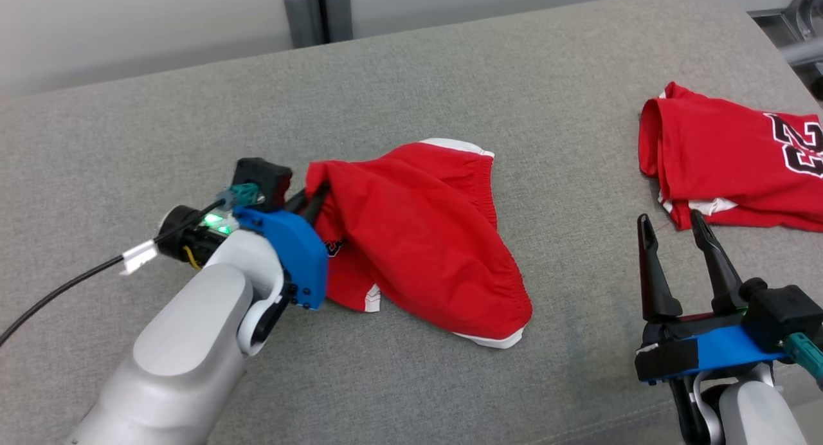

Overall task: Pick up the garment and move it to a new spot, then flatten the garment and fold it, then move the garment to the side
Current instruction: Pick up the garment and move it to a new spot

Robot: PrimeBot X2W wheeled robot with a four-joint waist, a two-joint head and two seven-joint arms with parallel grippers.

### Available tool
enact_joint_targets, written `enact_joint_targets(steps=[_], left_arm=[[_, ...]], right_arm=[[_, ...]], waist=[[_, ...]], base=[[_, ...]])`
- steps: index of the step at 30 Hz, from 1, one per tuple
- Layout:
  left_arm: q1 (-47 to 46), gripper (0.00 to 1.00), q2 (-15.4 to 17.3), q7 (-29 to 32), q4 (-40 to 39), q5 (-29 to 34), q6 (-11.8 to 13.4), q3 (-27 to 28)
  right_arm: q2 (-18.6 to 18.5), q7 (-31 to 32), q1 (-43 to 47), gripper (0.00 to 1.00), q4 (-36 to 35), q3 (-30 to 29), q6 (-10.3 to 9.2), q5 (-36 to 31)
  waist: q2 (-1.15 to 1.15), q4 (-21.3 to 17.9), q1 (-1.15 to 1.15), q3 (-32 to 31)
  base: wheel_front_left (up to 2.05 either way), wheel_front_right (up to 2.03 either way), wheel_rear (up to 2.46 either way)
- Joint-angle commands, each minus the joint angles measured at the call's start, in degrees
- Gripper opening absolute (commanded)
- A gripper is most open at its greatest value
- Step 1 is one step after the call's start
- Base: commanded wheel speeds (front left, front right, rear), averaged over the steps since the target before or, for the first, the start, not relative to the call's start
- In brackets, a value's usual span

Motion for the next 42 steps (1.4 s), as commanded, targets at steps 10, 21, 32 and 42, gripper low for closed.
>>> enact_joint_targets(steps=[10, 21, 32, 42], left_arm=[[0.77, 1.00, -1.65, -14.30, 11.28, 1.02, 1.45, 2.08], [5.43, 1.00, -3.24, -20.90, 12.51, 0.77, 0.01, 2.94], [21.22, 1.00, -3.21, -21.29, -2.49, 3.66, 6.84, 12.71], [33.98, 1.00, -4.95, -21.30, -11.62, 7.55, 9.86, 19.01]], right_arm=[[-0.03, -1.26, -0.80, 1.00, 2.61, -0.06, 0.01, -0.34], [-0.04, -1.31, 2.22, 1.00, 4.05, -0.65, 0.01, -0.49], [-0.04, -1.77, 5.95, 1.00, 7.19, 0.27, 0.01, 0.54], [-0.05, -1.96, 7.39, 1.00, 9.88, 1.42, 0.01, 0.64]], waist=[[-0.01, 0.81, -0.02, -0.77], [-0.01, 6.36, -0.02, -8.12], [-0.01, 10.45, -0.02, -12.83], [-0.01, 12.34, -0.02, -14.28]], base=[[0.00, 0.00, 0.00], [0.00, 0.00, 0.00], [0.00, 0.00, 0.00], [0.00, 0.00, 0.00]])
